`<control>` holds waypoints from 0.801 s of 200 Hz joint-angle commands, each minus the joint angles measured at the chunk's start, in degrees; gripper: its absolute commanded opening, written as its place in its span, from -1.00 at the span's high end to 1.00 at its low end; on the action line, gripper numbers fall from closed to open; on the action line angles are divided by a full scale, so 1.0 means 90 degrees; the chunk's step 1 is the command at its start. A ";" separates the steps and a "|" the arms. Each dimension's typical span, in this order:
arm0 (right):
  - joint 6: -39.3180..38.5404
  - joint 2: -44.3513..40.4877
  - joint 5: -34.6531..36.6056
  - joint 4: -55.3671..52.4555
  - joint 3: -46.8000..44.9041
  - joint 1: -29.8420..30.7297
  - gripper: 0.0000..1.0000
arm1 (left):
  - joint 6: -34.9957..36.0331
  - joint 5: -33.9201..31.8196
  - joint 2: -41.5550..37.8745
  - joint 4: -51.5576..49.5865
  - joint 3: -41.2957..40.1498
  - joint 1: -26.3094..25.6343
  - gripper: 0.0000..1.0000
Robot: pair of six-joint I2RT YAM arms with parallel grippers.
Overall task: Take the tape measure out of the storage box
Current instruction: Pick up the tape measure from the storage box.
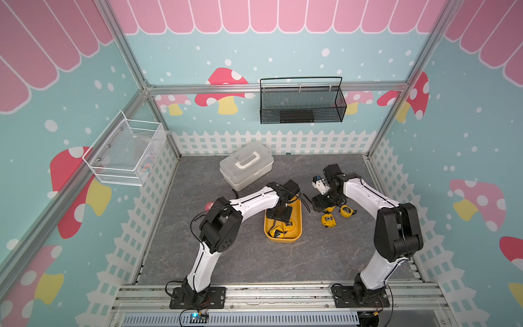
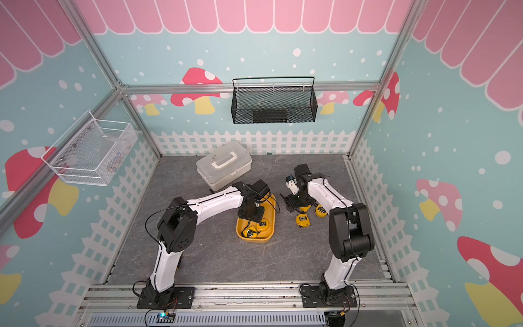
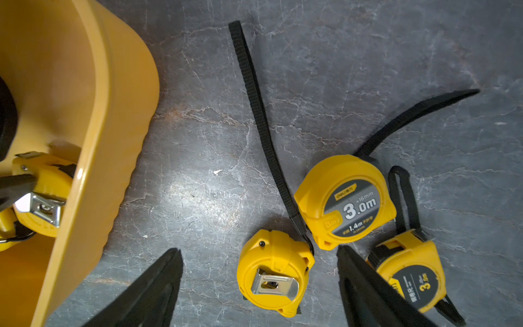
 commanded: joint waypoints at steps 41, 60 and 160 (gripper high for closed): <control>-0.0015 0.0090 0.0015 -0.0060 -0.0043 -0.0036 -0.72 | 0.0139 -0.0037 -0.0373 -0.0092 -0.0295 -0.0312 -0.36; -0.0017 0.0109 0.0008 -0.0055 -0.0048 -0.0032 -0.72 | 0.0218 -0.0010 -0.0448 -0.0093 -0.0326 -0.0422 -0.39; -0.0002 0.0111 -0.0027 -0.0092 -0.0076 -0.0040 -0.72 | 0.0339 0.0073 0.0049 -0.0063 -0.0085 -0.0486 -0.39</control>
